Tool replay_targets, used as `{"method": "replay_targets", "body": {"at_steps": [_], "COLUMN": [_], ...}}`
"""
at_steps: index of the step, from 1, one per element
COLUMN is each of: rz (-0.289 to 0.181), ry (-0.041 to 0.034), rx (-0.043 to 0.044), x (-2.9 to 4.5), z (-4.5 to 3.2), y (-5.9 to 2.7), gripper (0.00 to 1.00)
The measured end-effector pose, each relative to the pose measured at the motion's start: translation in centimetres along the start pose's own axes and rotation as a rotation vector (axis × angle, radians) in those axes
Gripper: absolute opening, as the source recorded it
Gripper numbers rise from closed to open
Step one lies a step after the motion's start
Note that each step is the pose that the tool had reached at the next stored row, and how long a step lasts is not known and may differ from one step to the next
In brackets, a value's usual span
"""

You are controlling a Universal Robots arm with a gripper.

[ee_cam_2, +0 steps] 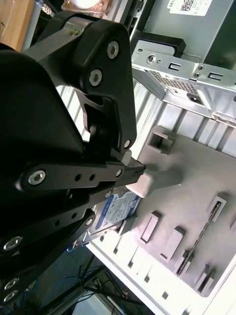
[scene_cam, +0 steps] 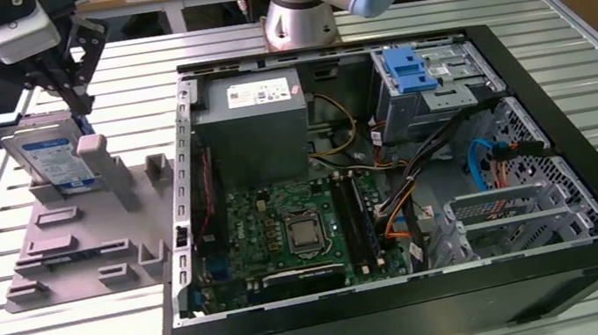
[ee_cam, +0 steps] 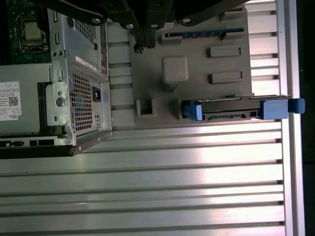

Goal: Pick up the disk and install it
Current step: 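Reach for the disk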

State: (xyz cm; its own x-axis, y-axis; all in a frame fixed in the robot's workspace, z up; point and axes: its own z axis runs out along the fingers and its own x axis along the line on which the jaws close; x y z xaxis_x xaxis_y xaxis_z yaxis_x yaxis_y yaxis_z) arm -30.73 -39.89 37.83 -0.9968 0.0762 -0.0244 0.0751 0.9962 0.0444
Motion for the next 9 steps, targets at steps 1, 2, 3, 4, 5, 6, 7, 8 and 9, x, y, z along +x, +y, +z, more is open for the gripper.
{"method": "replay_targets", "body": {"at_steps": [1,2,3,4,5,6,7,8,9], "rz": [0.0,0.0,0.0,0.0,0.0,0.0,0.0,0.0,0.0], "ry": [0.0,0.0,0.0,0.0,0.0,0.0,0.0,0.0,0.0], "rx": [0.0,0.0,0.0,0.0,0.0,0.0,0.0,0.0,0.0], "x": [0.06,0.12,0.19,0.25,0.32,0.38,0.44,0.5,0.57], "z": [0.01,0.01,0.02,0.02,0.03,0.03,0.04,0.04,0.05], "y": [0.0,-0.01,-0.01,-0.02,-0.03,-0.03,-0.04,-0.04,-0.05], "gripper": [0.11,0.11,0.11,0.11,0.11,0.11,0.11,0.11,0.11]}}
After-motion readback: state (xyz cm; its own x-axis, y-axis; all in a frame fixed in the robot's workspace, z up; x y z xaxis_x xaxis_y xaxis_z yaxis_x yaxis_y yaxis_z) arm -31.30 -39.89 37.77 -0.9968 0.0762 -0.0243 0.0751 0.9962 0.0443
